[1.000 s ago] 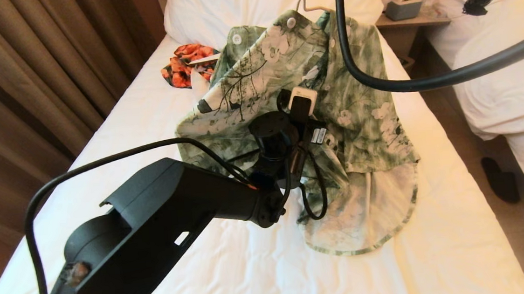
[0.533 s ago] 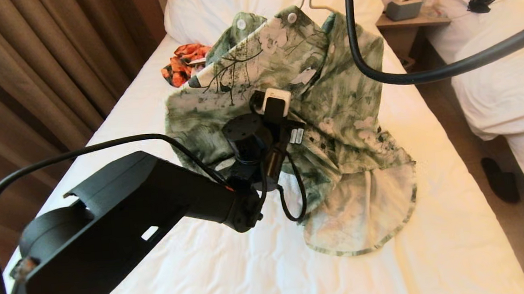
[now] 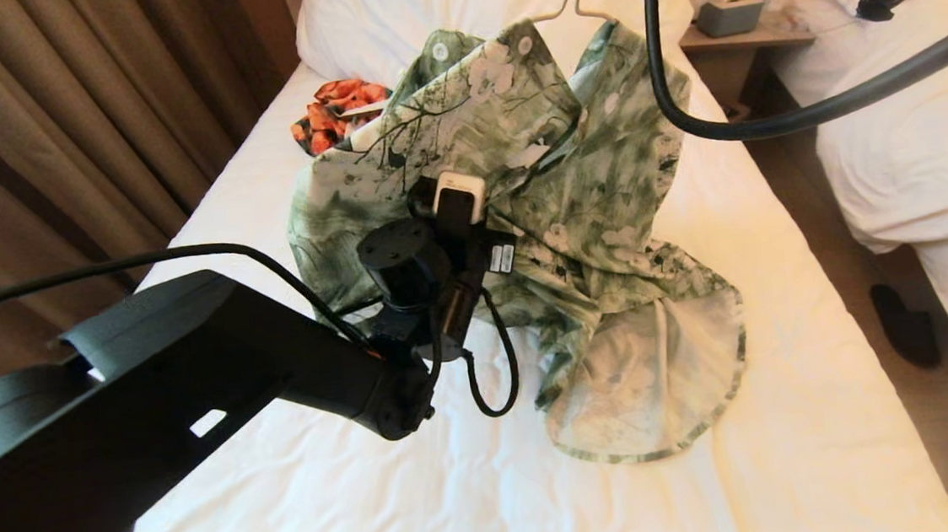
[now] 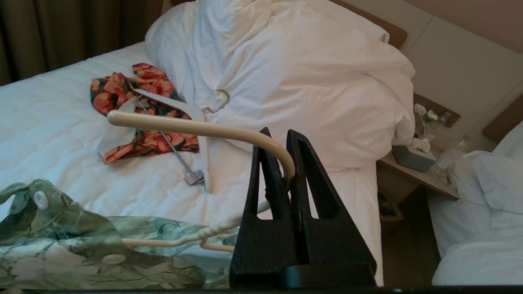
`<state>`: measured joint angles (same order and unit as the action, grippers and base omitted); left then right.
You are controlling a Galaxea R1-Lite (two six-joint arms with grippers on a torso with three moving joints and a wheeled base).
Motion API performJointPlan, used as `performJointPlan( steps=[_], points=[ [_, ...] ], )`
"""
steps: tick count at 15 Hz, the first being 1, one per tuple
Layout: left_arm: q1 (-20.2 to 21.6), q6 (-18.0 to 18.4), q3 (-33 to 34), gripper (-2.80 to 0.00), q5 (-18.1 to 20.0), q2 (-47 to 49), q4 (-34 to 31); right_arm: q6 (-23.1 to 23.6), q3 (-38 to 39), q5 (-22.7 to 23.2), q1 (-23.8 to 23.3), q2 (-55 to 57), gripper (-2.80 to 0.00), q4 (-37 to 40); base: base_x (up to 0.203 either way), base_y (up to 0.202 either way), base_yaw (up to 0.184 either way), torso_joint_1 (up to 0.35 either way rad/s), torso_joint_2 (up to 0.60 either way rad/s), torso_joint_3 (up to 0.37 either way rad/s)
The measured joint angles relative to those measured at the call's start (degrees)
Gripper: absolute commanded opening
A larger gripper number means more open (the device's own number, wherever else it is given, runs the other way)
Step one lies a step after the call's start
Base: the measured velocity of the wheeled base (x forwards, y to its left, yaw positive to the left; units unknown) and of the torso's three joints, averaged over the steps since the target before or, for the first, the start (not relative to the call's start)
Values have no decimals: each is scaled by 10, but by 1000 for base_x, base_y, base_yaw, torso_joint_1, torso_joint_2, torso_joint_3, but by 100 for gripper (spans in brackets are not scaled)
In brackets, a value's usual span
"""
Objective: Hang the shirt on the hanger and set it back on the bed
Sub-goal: Take the clothes hanger out of the clothes
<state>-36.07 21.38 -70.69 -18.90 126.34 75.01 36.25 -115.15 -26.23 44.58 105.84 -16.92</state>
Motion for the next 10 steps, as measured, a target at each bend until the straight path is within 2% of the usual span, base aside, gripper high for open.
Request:
performJointPlan(
  steps=[5, 10],
  points=[
    [-1, -4, 66, -280, 2, -31, 38, 4, 0, 0, -15, -4, -280, 6, 0, 0, 0, 0, 0, 0],
    [-1, -4, 93, -280, 2, -35, 56, 4, 0, 2, -24, -8, -280, 6, 0, 0, 0, 0, 0, 0]
  ],
)
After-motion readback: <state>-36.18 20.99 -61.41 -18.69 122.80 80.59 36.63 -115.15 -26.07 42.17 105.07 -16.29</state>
